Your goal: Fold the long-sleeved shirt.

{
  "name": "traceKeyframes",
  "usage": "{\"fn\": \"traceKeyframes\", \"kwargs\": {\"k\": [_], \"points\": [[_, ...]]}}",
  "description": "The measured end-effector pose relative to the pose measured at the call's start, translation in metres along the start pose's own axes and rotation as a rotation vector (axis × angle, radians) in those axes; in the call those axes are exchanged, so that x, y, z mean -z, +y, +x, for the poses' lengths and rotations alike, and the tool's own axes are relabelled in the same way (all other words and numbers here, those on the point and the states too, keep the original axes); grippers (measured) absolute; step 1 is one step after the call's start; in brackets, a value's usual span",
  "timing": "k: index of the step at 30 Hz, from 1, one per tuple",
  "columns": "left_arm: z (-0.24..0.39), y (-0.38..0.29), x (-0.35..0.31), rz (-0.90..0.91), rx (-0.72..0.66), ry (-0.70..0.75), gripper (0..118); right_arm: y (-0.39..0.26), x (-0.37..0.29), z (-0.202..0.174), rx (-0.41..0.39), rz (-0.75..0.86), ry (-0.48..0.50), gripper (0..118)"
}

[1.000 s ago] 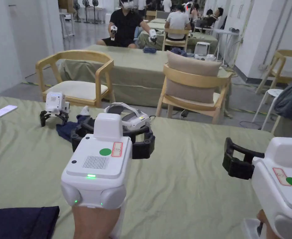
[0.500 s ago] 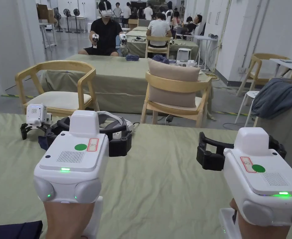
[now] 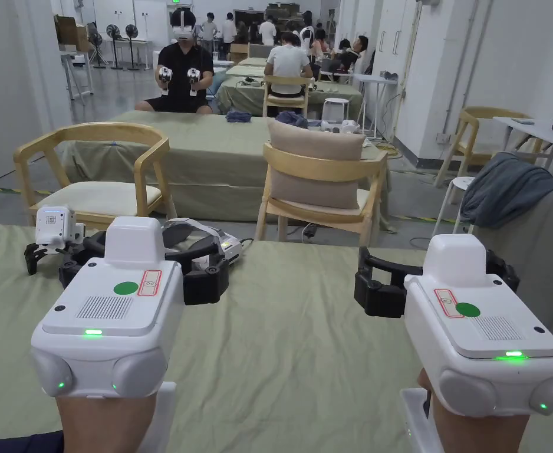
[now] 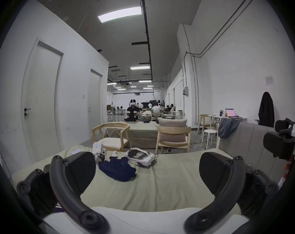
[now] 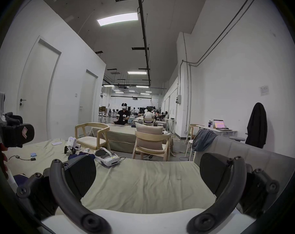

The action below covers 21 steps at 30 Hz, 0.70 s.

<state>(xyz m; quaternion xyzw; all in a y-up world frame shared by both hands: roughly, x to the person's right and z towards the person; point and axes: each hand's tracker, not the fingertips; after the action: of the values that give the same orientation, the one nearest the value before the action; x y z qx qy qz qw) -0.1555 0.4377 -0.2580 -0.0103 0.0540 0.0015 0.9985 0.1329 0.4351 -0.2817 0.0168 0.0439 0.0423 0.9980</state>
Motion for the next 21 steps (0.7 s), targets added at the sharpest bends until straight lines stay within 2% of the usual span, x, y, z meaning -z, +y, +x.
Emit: {"fn": "traceKeyframes", "kwargs": {"k": [21], "points": [[0.0022, 0.0067, -0.0019, 0.005, 0.008, -0.016, 111, 0.0031, -0.0031, -0.0079, -0.006, 0.023, 0.006, 118]]}}
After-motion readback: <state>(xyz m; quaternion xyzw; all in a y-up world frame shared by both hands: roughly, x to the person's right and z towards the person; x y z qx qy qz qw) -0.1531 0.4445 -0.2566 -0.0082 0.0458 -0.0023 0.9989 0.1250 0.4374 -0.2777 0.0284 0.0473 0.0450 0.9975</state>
